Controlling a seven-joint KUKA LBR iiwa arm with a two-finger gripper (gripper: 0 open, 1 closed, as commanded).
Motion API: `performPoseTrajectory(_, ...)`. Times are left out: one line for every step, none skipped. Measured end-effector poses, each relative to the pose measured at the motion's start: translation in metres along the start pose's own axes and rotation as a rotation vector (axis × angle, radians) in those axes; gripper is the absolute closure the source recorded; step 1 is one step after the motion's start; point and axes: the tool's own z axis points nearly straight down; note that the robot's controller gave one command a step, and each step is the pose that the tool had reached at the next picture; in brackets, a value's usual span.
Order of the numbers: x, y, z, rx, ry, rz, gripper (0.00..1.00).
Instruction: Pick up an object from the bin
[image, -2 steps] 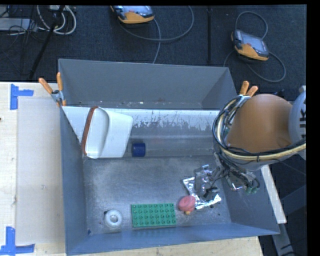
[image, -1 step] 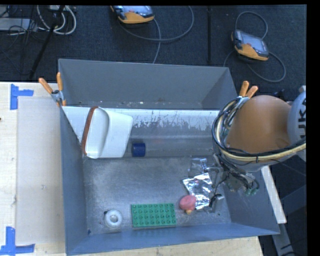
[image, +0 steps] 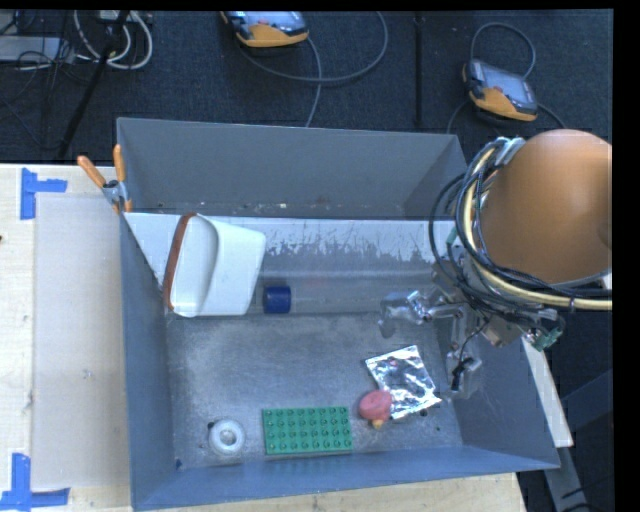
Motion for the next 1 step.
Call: performPoseTrajectory(-0.0028,-0.0263,0.1147,-0.006,0.009,0.079,0.0)
